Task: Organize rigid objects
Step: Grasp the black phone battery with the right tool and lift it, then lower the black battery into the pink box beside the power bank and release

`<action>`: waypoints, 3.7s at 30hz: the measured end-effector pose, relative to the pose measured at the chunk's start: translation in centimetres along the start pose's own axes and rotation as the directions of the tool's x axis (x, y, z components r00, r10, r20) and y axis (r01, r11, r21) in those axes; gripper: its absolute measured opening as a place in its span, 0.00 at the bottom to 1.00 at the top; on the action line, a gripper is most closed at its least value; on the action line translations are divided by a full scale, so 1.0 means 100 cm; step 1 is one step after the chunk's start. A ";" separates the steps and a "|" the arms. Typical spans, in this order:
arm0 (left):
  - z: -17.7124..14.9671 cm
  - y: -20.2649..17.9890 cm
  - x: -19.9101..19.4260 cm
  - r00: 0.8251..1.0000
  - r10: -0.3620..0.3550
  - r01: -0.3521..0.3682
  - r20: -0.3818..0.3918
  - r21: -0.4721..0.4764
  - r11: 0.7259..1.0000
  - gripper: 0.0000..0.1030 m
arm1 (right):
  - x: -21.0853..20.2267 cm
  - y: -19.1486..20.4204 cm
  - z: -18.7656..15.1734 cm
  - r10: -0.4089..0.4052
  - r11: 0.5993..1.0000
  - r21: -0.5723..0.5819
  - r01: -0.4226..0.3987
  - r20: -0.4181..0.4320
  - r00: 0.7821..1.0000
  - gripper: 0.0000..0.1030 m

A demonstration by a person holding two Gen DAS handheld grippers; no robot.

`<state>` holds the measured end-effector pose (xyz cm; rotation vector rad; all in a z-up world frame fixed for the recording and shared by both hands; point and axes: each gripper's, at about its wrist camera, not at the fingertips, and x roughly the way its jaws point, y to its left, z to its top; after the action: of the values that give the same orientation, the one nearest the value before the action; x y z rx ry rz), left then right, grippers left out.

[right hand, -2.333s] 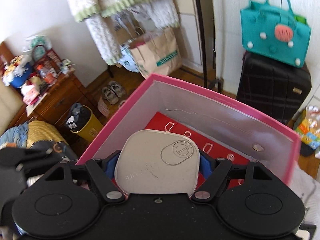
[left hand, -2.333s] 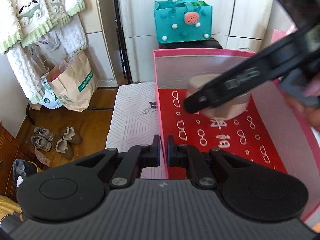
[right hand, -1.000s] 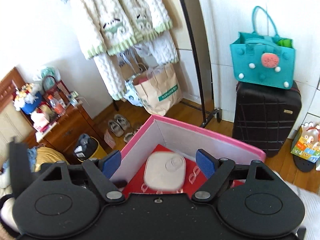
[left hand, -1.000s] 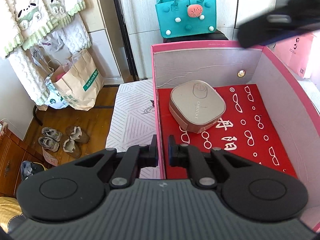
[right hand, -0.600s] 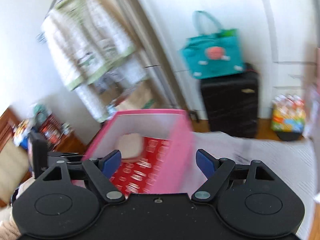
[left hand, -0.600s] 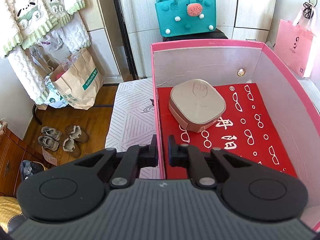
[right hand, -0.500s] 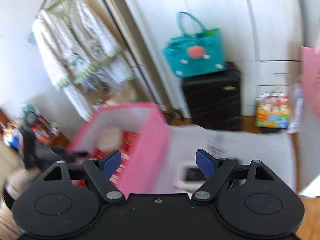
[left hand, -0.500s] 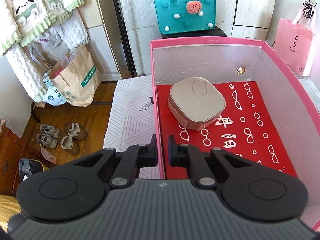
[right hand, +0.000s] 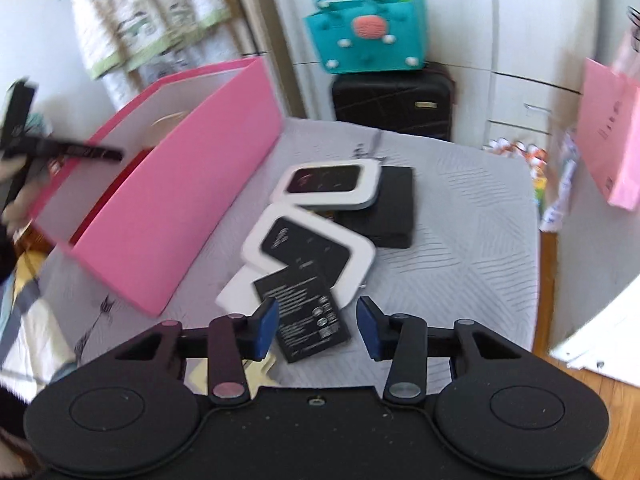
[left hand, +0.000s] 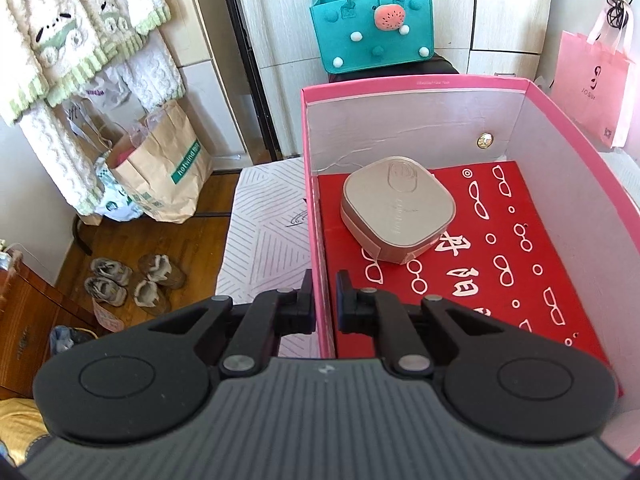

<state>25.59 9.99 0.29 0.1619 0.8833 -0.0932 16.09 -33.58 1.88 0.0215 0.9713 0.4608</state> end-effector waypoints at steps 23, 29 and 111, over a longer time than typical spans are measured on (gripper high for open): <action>-0.001 0.001 -0.002 1.000 0.013 -0.013 0.013 0.004 1.000 0.06 | 0.033 0.015 0.005 -0.021 0.982 -0.190 0.011 -0.053 0.998 0.53; -0.001 0.001 -0.002 1.000 0.016 -0.016 0.012 0.009 1.000 0.06 | 0.044 0.020 0.001 -0.061 0.971 -0.237 0.037 -0.093 0.994 0.54; -0.002 0.006 -0.010 0.996 -0.001 0.003 0.084 -0.028 1.000 0.05 | -0.026 0.076 0.085 0.149 0.988 -0.055 -0.146 0.054 0.987 0.71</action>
<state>24.86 10.66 0.98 0.1304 0.8005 -0.0888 18.85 -26.10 10.48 0.0614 0.9038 0.6179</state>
